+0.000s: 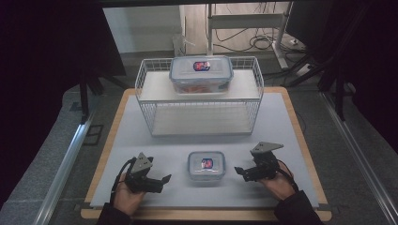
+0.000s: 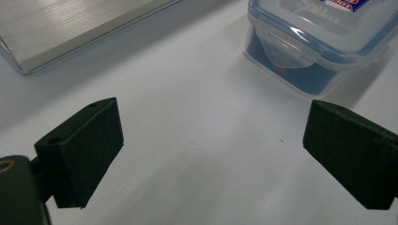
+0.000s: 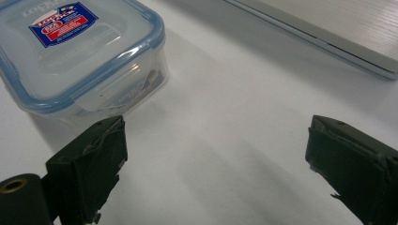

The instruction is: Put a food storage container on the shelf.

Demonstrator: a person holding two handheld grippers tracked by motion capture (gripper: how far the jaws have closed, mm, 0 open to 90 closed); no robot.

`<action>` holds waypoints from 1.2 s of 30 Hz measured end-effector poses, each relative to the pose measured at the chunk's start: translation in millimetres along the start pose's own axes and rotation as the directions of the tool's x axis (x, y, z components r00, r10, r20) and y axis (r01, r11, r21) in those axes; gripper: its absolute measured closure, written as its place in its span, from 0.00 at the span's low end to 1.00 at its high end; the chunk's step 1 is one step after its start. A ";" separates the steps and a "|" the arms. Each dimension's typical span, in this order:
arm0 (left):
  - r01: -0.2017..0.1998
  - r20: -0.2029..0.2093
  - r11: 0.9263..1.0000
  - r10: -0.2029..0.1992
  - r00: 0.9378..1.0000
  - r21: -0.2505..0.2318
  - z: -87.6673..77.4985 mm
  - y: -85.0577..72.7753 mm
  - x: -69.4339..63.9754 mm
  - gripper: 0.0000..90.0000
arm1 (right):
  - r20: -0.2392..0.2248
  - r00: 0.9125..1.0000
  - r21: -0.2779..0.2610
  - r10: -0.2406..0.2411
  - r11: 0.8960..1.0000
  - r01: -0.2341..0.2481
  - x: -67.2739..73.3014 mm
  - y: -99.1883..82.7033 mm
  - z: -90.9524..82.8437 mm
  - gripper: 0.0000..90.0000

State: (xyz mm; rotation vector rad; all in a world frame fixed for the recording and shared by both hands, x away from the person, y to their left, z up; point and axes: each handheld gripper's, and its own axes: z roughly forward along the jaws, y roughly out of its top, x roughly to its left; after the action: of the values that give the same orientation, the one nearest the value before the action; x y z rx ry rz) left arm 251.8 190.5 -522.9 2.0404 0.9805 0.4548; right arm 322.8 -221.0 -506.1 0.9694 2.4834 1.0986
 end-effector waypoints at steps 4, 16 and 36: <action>-0.012 0.007 1.000 0.012 1.000 0.009 2.6 0.5 -1.2 0.04 | 0.001 1.000 0.011 0.007 1.000 -0.007 0.9 1.9 -1.5 0.04; 0.034 0.072 0.999 -0.037 0.997 0.035 6.6 16.0 -5.0 0.04 | -0.041 0.995 0.025 0.086 0.996 -0.085 2.0 11.0 -9.4 0.12; 0.110 0.270 0.993 -0.117 0.956 0.043 48.9 50.2 -8.4 0.11 | -0.185 0.977 0.017 0.103 0.995 -0.101 20.8 29.6 10.6 0.20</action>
State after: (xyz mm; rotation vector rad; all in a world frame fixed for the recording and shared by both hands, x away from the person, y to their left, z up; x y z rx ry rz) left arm 300.3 140.2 -512.6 1.9939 0.9324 0.0950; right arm 326.3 -186.7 -491.0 1.0516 2.6106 1.2658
